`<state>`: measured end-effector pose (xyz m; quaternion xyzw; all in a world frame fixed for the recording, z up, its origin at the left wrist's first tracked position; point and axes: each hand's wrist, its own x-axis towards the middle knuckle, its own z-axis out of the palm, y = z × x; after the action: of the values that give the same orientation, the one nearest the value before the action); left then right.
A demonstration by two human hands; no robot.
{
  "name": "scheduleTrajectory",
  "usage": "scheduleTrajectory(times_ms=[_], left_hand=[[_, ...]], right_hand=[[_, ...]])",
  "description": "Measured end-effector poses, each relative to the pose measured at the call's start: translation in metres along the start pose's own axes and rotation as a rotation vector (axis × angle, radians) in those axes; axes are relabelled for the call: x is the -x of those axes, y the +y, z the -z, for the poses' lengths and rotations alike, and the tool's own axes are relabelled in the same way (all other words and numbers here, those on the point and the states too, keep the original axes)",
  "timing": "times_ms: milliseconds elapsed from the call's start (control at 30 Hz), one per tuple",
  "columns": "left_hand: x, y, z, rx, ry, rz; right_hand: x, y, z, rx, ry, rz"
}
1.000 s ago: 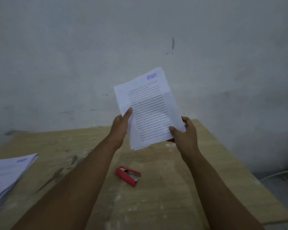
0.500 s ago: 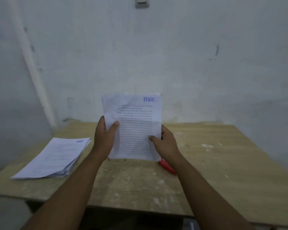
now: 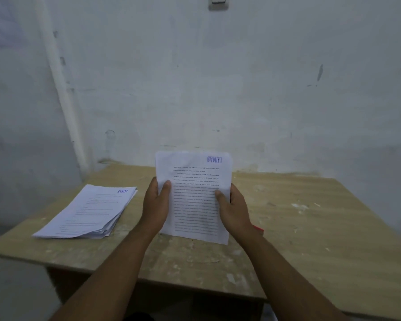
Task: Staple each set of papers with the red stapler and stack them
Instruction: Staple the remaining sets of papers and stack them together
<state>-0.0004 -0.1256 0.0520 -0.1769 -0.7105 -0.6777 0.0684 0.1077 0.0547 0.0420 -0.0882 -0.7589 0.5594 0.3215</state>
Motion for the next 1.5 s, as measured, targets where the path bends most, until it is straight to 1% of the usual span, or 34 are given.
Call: scheduleTrajectory(times_ms=[67, 167, 200, 267, 333, 400, 467, 500, 533, 633, 733, 767, 800, 867, 933, 967, 1000, 1100, 1233, 1300, 1367, 1433, 1500], left_hand=[[-0.001, 0.0, -0.003, -0.017, 0.005, 0.002], [-0.012, 0.011, -0.002, -0.093, -0.006, -0.013], [-0.018, 0.016, 0.001, -0.133, -0.014, -0.018], [-0.031, 0.025, 0.006, -0.224, -0.035, -0.025], [-0.043, 0.035, 0.011, -0.327, -0.121, 0.006], [-0.052, 0.042, 0.014, -0.458, -0.266, 0.043], [-0.055, 0.044, 0.015, -0.593, -0.416, 0.049], [-0.055, 0.045, 0.014, -0.666, -0.484, 0.042], [-0.054, 0.045, 0.012, -0.729, -0.552, 0.035], [-0.043, 0.038, 0.002, -0.814, -0.769, 0.071], [-0.028, 0.02, -0.012, -0.885, -0.889, 0.064], [-0.023, 0.012, -0.017, -0.89, -0.912, 0.062], [-0.018, 0.005, -0.021, -0.891, -0.926, 0.057], [-0.01, -0.011, -0.028, -0.882, -0.922, 0.033], [-0.002, -0.026, -0.035, -0.868, -0.894, 0.015], [0.002, -0.032, -0.038, -0.871, -0.879, 0.005], [0.007, -0.038, -0.04, -0.893, -0.87, -0.015], [0.018, -0.056, -0.044, -0.95, -0.812, -0.142], [0.031, -0.074, -0.042, -0.808, -0.65, -0.301], [0.033, -0.08, -0.041, -0.808, -0.617, -0.328], [0.033, -0.082, -0.043, -0.81, -0.603, -0.352], [0.031, -0.084, -0.044, -0.814, -0.589, -0.353], [0.031, -0.087, -0.045, -0.813, -0.586, -0.342]], right_hand=[[0.002, -0.003, 0.005, 0.017, -0.021, -0.016], [-0.002, -0.022, 0.021, -0.007, -0.146, -0.085], [-0.005, -0.029, 0.028, 0.025, -0.189, -0.095], [-0.014, -0.032, 0.047, 0.244, -0.252, -0.122], [-0.025, -0.027, 0.068, 0.556, -0.322, -0.177], [-0.03, -0.018, 0.087, 0.82, -0.438, -0.307], [-0.025, -0.007, 0.096, 1.017, -0.602, -0.421], [-0.022, 0.001, 0.097, 1.083, -0.642, -0.448], [-0.018, 0.009, 0.097, 1.107, -0.645, -0.453], [-0.015, 0.032, 0.094, 1.069, -0.519, -0.47], [-0.024, 0.04, 0.097, 0.977, -0.421, -0.526], [-0.026, 0.041, 0.099, 0.872, -0.382, -0.563], [-0.03, 0.044, 0.1, 0.701, -0.335, -0.621], [-0.034, 0.048, 0.099, 0.261, -0.259, -0.729], [-0.037, 0.048, 0.093, -0.105, -0.256, -0.765], [-0.039, 0.05, 0.088, -0.204, -0.269, -0.759], [-0.04, 0.052, 0.083, -0.244, -0.289, -0.744], [-0.044, 0.061, 0.067, -0.233, -0.318, -0.707], [-0.045, 0.067, 0.053, -0.153, -0.336, -0.696], [-0.048, 0.07, 0.05, -0.126, -0.363, -0.684], [-0.05, 0.072, 0.046, -0.116, -0.427, -0.688], [-0.052, 0.073, 0.042, -0.075, -0.497, -0.683], [-0.052, 0.073, 0.039, -0.037, -0.528, -0.676]])
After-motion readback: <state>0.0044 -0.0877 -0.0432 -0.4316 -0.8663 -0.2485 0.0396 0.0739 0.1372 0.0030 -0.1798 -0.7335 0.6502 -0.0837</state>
